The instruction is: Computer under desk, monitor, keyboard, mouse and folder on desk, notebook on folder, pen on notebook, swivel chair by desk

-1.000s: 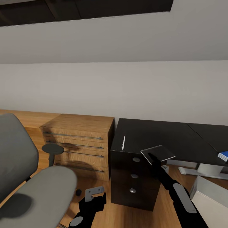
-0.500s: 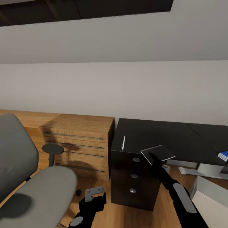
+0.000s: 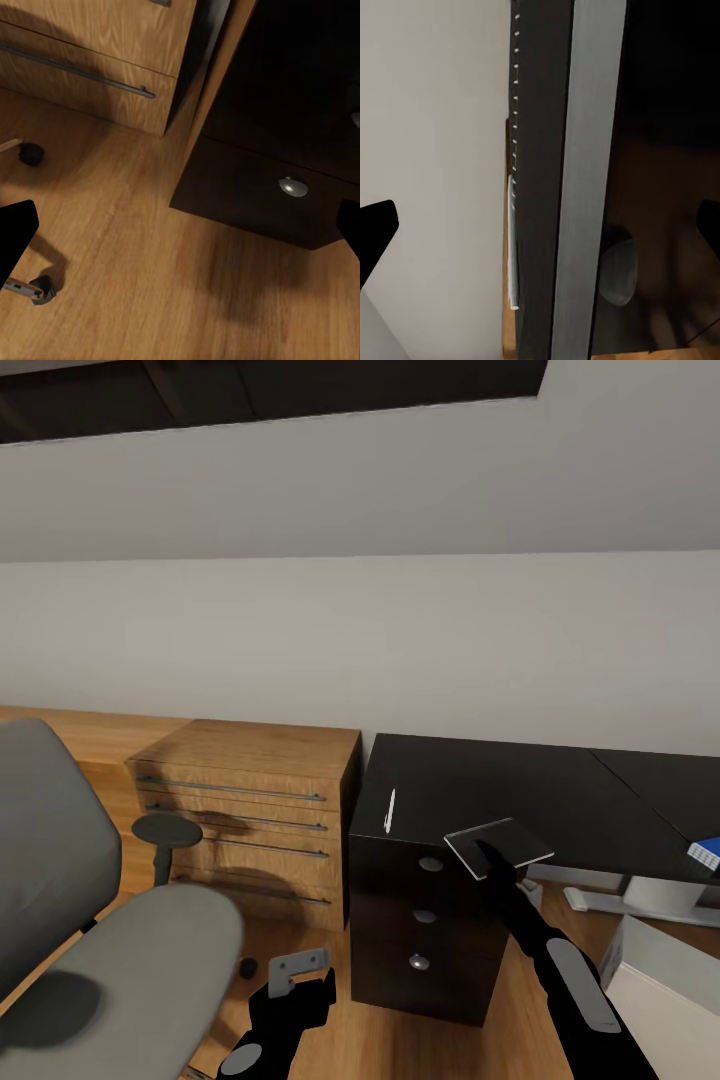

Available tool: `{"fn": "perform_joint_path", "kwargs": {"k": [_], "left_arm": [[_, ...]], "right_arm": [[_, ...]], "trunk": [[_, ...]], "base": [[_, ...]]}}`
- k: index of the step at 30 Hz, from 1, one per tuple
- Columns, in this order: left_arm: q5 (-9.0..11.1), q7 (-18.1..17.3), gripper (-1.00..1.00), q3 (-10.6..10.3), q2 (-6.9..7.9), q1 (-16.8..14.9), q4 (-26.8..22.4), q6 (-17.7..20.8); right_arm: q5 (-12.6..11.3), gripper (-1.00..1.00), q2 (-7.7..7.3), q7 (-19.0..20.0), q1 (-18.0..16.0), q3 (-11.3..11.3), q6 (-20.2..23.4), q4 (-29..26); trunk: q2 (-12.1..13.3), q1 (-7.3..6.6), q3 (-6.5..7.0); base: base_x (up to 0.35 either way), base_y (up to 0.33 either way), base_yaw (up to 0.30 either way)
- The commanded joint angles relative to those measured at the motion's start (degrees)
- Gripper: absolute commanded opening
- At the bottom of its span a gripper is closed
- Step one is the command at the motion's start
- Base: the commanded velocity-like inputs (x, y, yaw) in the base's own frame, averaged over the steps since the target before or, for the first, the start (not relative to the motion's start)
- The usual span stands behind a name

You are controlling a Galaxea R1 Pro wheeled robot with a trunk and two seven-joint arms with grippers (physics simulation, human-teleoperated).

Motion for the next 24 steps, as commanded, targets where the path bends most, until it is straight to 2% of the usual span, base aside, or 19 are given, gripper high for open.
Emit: {"fn": "perform_joint_path", "kwargs": {"k": [1,2,3,17,24], "left_arm": [[0.24,0.41,1.0,-0.12,0.04,-0.07,-0.07,0.18],[0.24,0.41,1.0,-0.12,0.04,-0.07,-0.07,0.18],[0.24,0.41,1.0,-0.12,0.04,-0.07,-0.06,0.18],[0.28,0.41,1.0,-0.12,0.04,-0.07,-0.04,0.17],[0.33,0.53,1.0,-0.12,-0.03,-0.07,-0.04,0.16]], "right_arm": [[-0.31,1.0,0.01,0.09,-0.02,-0.12,0.32,0.01],[-0.3,1.0,0.01,0.09,-0.02,-0.12,0.31,0.01],[-0.29,-1.0,0.01,0.09,-0.03,-0.12,0.29,0.0],[-0.17,-1.0,0.01,0.06,-0.04,-0.03,0.26,-0.16],[-0.17,-1.0,-0.06,0.05,-0.04,-0.06,0.27,-0.81]], "trunk": [[-0.03,-0.01,-0.06],[-0.03,-0.01,-0.06],[-0.03,-0.01,-0.06],[-0.03,-0.01,-0.06],[2.78,-1.55,1.2]], "base": [[0.0,0.0,0.0],[0.0,0.0,0.0],[0.0,0.0,0.0],[0.0,0.0,0.0],[0.0,0.0,0.0]]}}
